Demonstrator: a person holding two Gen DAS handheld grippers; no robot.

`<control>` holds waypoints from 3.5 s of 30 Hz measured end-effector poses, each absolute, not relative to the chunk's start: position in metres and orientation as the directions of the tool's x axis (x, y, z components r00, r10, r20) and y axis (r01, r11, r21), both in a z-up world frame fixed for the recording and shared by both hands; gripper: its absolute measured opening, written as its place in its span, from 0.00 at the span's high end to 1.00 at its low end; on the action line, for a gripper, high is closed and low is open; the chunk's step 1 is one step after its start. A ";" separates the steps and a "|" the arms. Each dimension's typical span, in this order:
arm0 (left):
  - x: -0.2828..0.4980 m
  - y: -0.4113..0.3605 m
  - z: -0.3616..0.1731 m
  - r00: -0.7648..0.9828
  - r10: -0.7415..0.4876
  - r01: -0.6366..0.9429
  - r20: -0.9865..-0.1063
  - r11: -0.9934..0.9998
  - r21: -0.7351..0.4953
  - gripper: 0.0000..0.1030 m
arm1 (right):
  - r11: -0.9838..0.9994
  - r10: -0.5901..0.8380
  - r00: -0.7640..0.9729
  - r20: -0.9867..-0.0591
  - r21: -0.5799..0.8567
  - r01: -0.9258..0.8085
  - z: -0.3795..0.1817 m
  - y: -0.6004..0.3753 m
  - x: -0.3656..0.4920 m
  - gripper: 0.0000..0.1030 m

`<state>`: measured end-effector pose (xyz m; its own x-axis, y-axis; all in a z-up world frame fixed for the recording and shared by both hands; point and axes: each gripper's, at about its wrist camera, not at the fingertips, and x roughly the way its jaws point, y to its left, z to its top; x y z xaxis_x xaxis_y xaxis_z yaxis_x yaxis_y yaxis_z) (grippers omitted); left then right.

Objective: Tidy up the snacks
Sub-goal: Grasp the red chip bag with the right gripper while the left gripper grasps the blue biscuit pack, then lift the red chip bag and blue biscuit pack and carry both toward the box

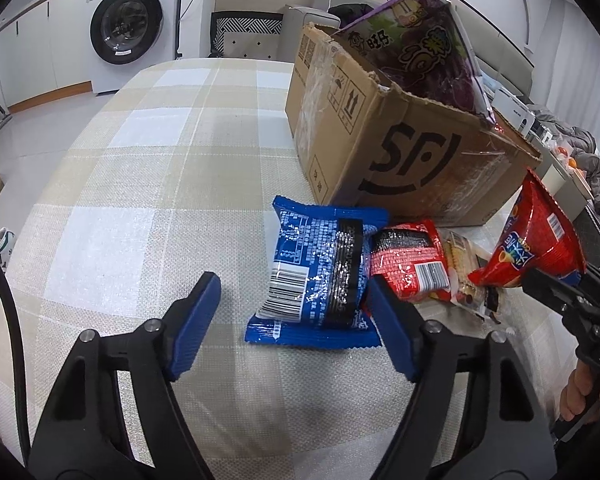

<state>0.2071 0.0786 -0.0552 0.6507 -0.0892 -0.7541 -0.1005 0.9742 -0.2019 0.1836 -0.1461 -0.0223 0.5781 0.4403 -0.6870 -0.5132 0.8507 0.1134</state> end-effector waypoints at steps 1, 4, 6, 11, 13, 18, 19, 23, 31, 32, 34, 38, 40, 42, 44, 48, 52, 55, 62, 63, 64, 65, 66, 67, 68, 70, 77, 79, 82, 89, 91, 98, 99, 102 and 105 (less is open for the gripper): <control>0.207 0.079 -0.056 0.650 -0.095 -0.099 -0.754 0.973 -0.208 0.36 | 0.850 0.443 0.578 -0.685 0.116 -0.514 -0.022 -0.148 0.184 0.59; 0.205 0.078 -0.056 0.653 -0.121 -0.080 -0.748 0.971 -0.227 0.48 | 0.849 0.448 0.572 -0.687 0.126 -0.514 -0.023 -0.148 0.186 0.59; 0.204 0.075 -0.055 0.656 -0.131 -0.063 -0.743 0.972 -0.227 0.55 | 0.851 0.445 0.569 -0.692 0.129 -0.509 -0.024 -0.149 0.187 0.59; 0.201 0.074 -0.052 0.669 -0.105 -0.079 -0.736 0.974 -0.210 0.60 | 0.853 0.442 0.560 -0.701 0.134 -0.505 -0.026 -0.151 0.190 0.59; 0.200 0.077 -0.052 0.668 -0.113 -0.083 -0.736 0.971 -0.224 0.60 | 0.852 0.442 0.557 -0.703 0.137 -0.505 -0.027 -0.152 0.191 0.59; 0.199 0.075 -0.051 0.671 -0.110 -0.076 -0.733 0.973 -0.216 0.60 | 0.856 0.435 0.538 -0.722 0.146 -0.496 -0.033 -0.154 0.195 0.59; 0.198 0.075 -0.051 0.672 -0.109 -0.076 -0.733 0.974 -0.215 0.60 | 0.857 0.432 0.536 -0.726 0.145 -0.494 -0.034 -0.154 0.195 0.59; 0.198 0.075 -0.051 0.669 -0.112 -0.079 -0.734 0.972 -0.221 0.60 | 0.859 0.431 0.527 -0.733 0.156 -0.487 -0.035 -0.156 0.197 0.55; 0.197 0.075 -0.051 0.671 -0.111 -0.079 -0.733 0.973 -0.219 0.60 | 0.867 0.431 0.536 -0.726 0.168 -0.469 -0.034 -0.156 0.200 0.49; 0.197 0.075 -0.051 0.671 -0.112 -0.078 -0.733 0.972 -0.220 0.60 | 0.869 0.430 0.539 -0.724 0.170 -0.465 -0.034 -0.156 0.201 0.49; 0.196 0.075 -0.050 0.672 -0.111 -0.078 -0.732 0.973 -0.219 0.60 | 0.871 0.431 0.550 -0.715 0.170 -0.461 -0.034 -0.157 0.200 0.51; 0.194 0.072 -0.047 0.678 -0.114 -0.070 -0.726 0.973 -0.218 0.60 | 0.864 0.441 0.558 -0.703 0.163 -0.477 -0.031 -0.157 0.197 0.57; 0.191 0.070 -0.045 0.683 -0.114 -0.065 -0.722 0.974 -0.216 0.60 | 0.864 0.438 0.565 -0.699 0.156 -0.478 -0.029 -0.156 0.197 0.57; 0.189 0.068 -0.041 0.687 -0.117 -0.059 -0.717 0.975 -0.215 0.60 | 0.863 0.444 0.569 -0.693 0.158 -0.480 -0.028 -0.157 0.196 0.57; 0.186 0.066 -0.037 0.695 -0.118 -0.052 -0.710 0.975 -0.214 0.60 | 0.861 0.452 0.573 -0.684 0.165 -0.482 -0.026 -0.158 0.195 0.57; 0.180 0.063 -0.026 0.712 -0.122 -0.040 -0.691 0.976 -0.213 0.60 | 0.858 0.462 0.586 -0.665 0.170 -0.484 -0.019 -0.160 0.193 0.57; 0.174 0.058 -0.015 0.727 -0.126 -0.029 -0.675 0.977 -0.213 0.60 | 0.854 0.475 0.598 -0.646 0.175 -0.489 -0.013 -0.161 0.189 0.57; 0.170 0.054 -0.005 0.738 -0.131 -0.019 -0.662 0.977 -0.214 0.60 | 0.850 0.485 0.607 -0.630 0.178 -0.495 -0.008 -0.162 0.186 0.57; 0.158 0.045 0.015 0.761 -0.146 0.007 -0.632 0.976 -0.217 0.60 | 0.847 0.495 0.627 -0.601 0.174 -0.502 0.003 -0.166 0.178 0.57; 0.156 0.043 0.018 0.765 -0.148 0.011 -0.627 0.976 -0.216 0.60 | 0.847 0.496 0.630 -0.597 0.175 -0.502 0.004 -0.167 0.178 0.57; 0.155 0.042 0.021 0.768 -0.150 0.015 -0.623 0.976 -0.216 0.60 | 0.847 0.498 0.631 -0.595 0.177 -0.501 0.006 -0.168 0.178 0.57; 0.153 0.041 0.024 0.772 -0.152 0.018 -0.618 0.976 -0.218 0.60 | 0.847 0.499 0.633 -0.592 0.179 -0.501 0.007 -0.169 0.177 0.57; 0.151 0.039 0.027 0.774 -0.156 0.023 -0.613 0.976 -0.219 0.60 | 0.847 0.501 0.635 -0.588 0.180 -0.501 0.009 -0.171 0.177 0.57; 0.150 0.038 0.029 0.776 -0.159 0.028 -0.610 0.976 -0.218 0.60 | 0.847 0.502 0.637 -0.585 0.181 -0.500 0.011 -0.172 0.177 0.57; 0.149 0.036 0.032 0.778 -0.161 0.034 -0.607 0.976 -0.215 0.60 | 0.847 0.501 0.639 -0.584 0.181 -0.500 0.012 -0.172 0.176 0.57; 0.145 0.032 0.039 0.784 -0.162 0.045 -0.599 0.978 -0.205 0.60 | 0.848 0.502 0.643 -0.579 0.181 -0.499 0.014 -0.174 0.176 0.57; 0.143 0.026 0.062 0.804 -0.165 0.061 -0.572 0.979 -0.197 0.60 | 0.849 0.503 0.654 -0.565 0.181 -0.496 0.021 -0.175 0.173 0.57; 0.145 0.027 0.070 0.809 -0.160 0.058 -0.566 0.979 -0.195 0.60 | 0.847 0.507 0.657 -0.559 0.182 -0.499 0.024 -0.175 0.174 0.57; 0.145 0.024 0.082 0.817 -0.161 0.064 -0.553 0.980 -0.191 0.60 | 0.846 0.510 0.664 -0.547 0.179 -0.502 0.030 -0.174 0.174 0.57; 0.155 0.009 0.104 0.819 -0.166 0.095 -0.549 0.983 -0.156 0.60 | 0.854 0.498 0.680 -0.538 0.167 -0.494 0.045 -0.172 0.179 0.57; 0.161 0.005 0.107 0.816 -0.169 0.102 -0.552 0.983 -0.150 0.60 | 0.856 0.495 0.684 -0.536 0.168 -0.488 0.050 -0.173 0.182 0.57; 0.185 0.000 0.108 0.804 -0.155 0.095 -0.574 0.987 -0.133 0.60 | 0.864 0.485 0.685 -0.544 0.176 -0.472 0.059 -0.173 0.196 0.57; 0.187 0.000 0.108 0.802 -0.154 0.095 -0.577 0.987 -0.131 0.60 | 0.865 0.483 0.686 -0.544 0.174 -0.471 0.060 -0.172 0.197 0.57; 0.196 -0.001 0.104 0.797 -0.150 0.091 -0.586 0.988 -0.129 0.60 | 0.866 0.478 0.684 -0.551 0.168 -0.470 0.060 -0.169 0.201 0.57; 0.206 -0.001 0.101 0.792 -0.144 0.089 -0.593 0.989 -0.121 0.60 | 0.868 0.473 0.681 -0.559 0.164 -0.468 0.059 -0.167 0.205 0.57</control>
